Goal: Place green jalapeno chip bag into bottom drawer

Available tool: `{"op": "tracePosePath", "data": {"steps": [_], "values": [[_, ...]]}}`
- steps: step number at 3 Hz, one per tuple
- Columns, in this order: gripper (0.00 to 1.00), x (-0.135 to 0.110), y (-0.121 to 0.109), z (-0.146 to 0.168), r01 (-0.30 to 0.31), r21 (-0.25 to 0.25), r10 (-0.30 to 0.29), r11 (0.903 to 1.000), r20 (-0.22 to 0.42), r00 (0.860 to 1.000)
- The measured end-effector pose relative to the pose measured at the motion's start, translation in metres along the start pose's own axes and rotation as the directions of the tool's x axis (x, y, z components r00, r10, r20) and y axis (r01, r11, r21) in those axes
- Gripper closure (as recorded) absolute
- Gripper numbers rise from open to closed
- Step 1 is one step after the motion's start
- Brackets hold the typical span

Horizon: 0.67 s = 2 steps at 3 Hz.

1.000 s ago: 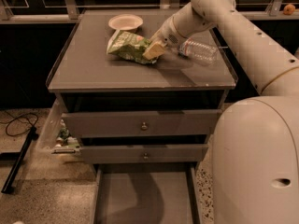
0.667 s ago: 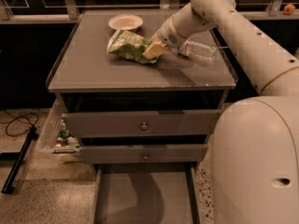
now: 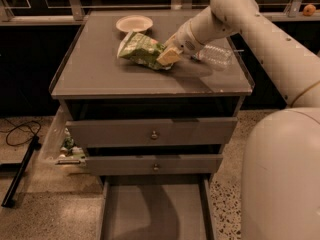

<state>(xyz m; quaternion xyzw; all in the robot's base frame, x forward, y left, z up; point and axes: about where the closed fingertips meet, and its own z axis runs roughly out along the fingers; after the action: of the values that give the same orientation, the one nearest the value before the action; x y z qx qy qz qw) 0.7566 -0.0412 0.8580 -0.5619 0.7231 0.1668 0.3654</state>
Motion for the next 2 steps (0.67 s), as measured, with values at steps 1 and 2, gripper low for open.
{"op": "tracePosePath", "data": {"steps": [1, 2], "values": [[1.0, 0.008, 0.014, -0.026, -0.019, 0.015, 0.019, 0.9997, 0.054, 0.998], [1.0, 0.004, 0.03, -0.053, -0.012, 0.022, 0.01, 0.9997, 0.117, 0.993]]}}
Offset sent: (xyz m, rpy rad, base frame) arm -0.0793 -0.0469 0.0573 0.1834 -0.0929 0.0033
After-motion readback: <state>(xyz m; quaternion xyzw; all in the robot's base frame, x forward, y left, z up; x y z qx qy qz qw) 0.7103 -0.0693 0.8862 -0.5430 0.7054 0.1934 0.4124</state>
